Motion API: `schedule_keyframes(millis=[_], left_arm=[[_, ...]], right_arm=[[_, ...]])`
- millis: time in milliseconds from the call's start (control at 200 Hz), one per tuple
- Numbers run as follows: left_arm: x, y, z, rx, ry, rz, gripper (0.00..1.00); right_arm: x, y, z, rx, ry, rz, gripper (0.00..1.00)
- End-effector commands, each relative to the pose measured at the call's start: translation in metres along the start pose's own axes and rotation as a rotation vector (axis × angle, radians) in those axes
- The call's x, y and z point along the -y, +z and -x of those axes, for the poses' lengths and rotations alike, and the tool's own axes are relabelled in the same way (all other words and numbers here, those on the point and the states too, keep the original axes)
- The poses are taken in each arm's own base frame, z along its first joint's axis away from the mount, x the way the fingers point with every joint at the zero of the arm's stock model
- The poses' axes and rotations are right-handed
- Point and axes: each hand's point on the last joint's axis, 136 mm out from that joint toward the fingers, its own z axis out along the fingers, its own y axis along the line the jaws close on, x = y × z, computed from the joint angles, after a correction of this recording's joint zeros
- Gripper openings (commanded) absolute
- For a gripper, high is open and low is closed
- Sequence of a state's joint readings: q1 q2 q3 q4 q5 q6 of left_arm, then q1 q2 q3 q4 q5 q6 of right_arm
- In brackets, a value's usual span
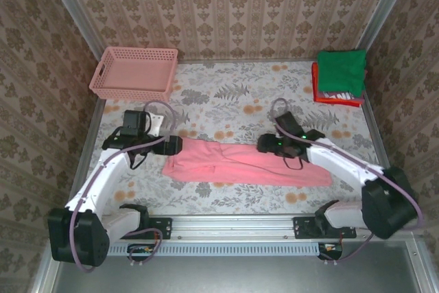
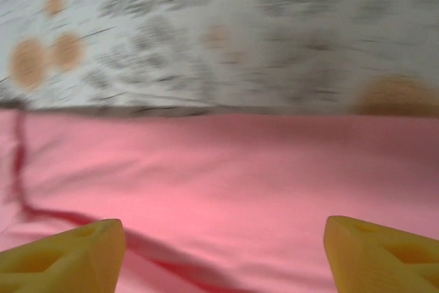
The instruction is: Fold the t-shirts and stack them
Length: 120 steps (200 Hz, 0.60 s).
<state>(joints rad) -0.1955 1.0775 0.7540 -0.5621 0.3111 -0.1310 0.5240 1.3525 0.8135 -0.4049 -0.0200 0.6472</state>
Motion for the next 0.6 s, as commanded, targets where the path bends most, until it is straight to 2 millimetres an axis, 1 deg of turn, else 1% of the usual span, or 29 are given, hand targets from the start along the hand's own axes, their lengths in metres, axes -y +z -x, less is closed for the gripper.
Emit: schedule_keyframes(millis=[0, 100, 140, 190, 250, 325, 435, 470, 550, 595], left_arm=[[0.001, 0.009, -0.008, -0.007, -0.279, -0.032, 0.98], [0.003, 0.017, -0.019, -0.04, -0.393, -0.051, 0.87], [0.004, 0.02, -0.024, -0.057, -0.428, -0.063, 0.85], [0.005, 0.023, -0.031, -0.076, -0.45, -0.065, 0.81], [0.008, 0.028, -0.037, -0.092, -0.457, -0.07, 0.77], [0.01, 0.032, -0.042, -0.106, -0.459, -0.076, 0.7], [0.012, 0.038, -0.046, -0.126, -0.457, -0.075, 0.63], [0.012, 0.039, -0.048, -0.131, -0.455, -0.075, 0.59], [0.011, 0.043, -0.051, -0.148, -0.452, -0.063, 0.55], [0.009, 0.044, -0.053, -0.156, -0.45, -0.052, 0.54]], right_arm=[[-0.075, 0.01, 0.008, -0.007, -0.065, 0.164, 0.72], [-0.116, 0.025, -0.001, -0.064, -0.11, 0.225, 0.63], [-0.129, 0.031, -0.006, -0.087, -0.118, 0.253, 0.61], [-0.143, 0.038, -0.01, -0.113, -0.121, 0.281, 0.59], [-0.153, 0.046, -0.015, -0.141, -0.116, 0.298, 0.54], [-0.158, 0.056, -0.021, -0.169, -0.11, 0.298, 0.49], [-0.156, 0.07, -0.03, -0.21, -0.09, 0.283, 0.45], [-0.156, 0.072, -0.031, -0.216, -0.086, 0.284, 0.43], [-0.154, 0.075, -0.033, -0.225, -0.081, 0.274, 0.38], [-0.153, 0.076, -0.034, -0.226, -0.081, 0.266, 0.37]])
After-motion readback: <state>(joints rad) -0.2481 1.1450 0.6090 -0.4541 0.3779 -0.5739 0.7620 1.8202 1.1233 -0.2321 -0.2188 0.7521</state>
